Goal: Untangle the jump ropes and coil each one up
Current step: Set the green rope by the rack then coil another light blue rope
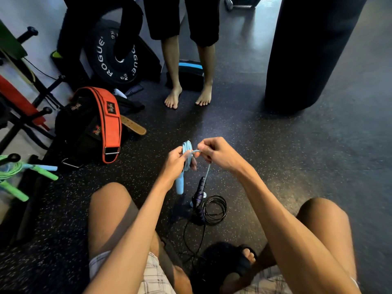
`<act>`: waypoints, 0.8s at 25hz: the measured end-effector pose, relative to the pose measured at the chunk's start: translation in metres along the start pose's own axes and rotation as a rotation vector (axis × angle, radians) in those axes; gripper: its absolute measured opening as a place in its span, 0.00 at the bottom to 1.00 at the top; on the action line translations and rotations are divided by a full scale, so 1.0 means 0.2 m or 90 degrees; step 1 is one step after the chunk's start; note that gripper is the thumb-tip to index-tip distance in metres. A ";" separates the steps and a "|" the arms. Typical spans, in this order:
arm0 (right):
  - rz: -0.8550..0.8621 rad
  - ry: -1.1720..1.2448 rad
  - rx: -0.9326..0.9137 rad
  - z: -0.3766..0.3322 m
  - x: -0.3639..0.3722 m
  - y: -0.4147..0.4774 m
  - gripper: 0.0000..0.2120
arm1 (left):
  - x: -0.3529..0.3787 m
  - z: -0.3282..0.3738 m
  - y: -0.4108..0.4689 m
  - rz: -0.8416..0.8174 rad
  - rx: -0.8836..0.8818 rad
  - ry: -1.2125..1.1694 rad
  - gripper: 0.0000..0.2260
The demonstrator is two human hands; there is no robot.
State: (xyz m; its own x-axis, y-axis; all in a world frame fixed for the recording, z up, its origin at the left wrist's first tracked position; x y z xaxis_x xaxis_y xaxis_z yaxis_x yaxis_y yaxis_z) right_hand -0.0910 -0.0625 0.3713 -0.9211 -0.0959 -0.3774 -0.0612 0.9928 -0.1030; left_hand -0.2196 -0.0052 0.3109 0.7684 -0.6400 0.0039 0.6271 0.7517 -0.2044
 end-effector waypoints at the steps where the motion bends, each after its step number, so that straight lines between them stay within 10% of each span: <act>1: 0.016 0.010 -0.002 -0.01 -0.01 0.00 0.14 | 0.02 0.01 -0.01 -0.021 -0.001 0.003 0.08; 20: 0.169 0.160 0.078 0.25 -0.06 0.04 0.13 | 0.17 0.16 -0.08 -0.198 -0.017 -0.172 0.17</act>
State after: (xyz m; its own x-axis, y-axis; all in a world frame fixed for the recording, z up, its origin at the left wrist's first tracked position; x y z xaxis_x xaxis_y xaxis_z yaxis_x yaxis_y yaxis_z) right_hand -0.0620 -0.0578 0.3295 -0.9653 0.1983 -0.1702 0.2238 0.9636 -0.1464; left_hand -0.2002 -0.0340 0.3465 0.5509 -0.7682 0.3262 0.8339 0.5222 -0.1787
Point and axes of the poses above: each hand's wrist, its own y-axis towards the middle knuckle, its own x-axis out of the palm, z = x × y, the point moved 5 cm from there along y, towards the middle knuckle, and after that the axes turned 8 degrees about -z, right-handed, at the moved point
